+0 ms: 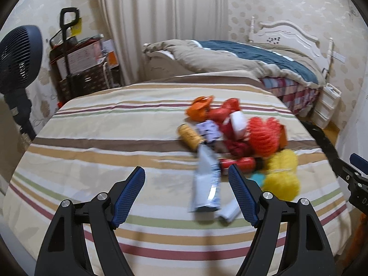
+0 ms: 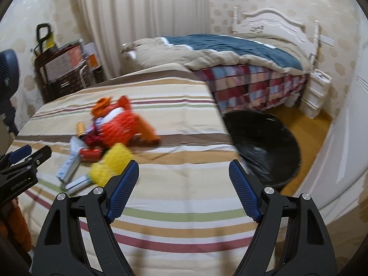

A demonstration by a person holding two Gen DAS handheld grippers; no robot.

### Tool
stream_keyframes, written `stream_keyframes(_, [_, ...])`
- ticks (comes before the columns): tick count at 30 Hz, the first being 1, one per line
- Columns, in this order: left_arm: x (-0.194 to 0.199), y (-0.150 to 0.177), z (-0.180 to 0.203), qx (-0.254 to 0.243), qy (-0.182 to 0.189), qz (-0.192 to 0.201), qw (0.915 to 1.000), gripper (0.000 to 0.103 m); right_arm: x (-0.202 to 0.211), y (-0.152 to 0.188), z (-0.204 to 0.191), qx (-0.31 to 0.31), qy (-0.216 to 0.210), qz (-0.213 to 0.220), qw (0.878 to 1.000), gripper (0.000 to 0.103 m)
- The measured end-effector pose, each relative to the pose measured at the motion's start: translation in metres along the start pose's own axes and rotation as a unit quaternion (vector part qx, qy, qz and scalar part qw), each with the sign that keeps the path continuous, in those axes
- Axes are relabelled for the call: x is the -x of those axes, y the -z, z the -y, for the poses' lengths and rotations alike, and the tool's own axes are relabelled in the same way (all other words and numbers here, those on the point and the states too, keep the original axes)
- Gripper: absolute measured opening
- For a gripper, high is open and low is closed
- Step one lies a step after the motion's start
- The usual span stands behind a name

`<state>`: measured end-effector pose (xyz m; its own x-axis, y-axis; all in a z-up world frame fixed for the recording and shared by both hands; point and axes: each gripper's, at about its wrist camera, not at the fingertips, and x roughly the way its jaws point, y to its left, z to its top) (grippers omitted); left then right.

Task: Collect trash
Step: 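Grasp the toothpaste tube with the left tool while the right tool grasps the yellow foam net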

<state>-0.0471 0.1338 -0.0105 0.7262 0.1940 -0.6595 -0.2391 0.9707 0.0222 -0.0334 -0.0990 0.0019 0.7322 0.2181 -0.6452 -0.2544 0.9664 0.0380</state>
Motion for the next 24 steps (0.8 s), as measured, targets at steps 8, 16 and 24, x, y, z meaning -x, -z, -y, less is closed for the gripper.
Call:
stream_keyframes(8, [-0.005, 0.009, -0.029, 0.006, -0.034, -0.003, 0.9994, 0.077, -0.016, -0.011, -0.053, 0.026, -0.028, -0.008, 0.999, 0.079])
stream_keyframes(16, [-0.012, 0.015, -0.04, 0.025, -0.029, -0.012, 0.9992, 0.081, -0.046, -0.009, -0.082, 0.046, -0.021, -0.042, 0.998, 0.079])
stream_keyframes(24, [-0.015, 0.017, -0.031, 0.022, -0.011, -0.014, 0.9996, 0.082, -0.055, -0.003, -0.077, 0.038, -0.032, -0.066, 0.997, 0.055])
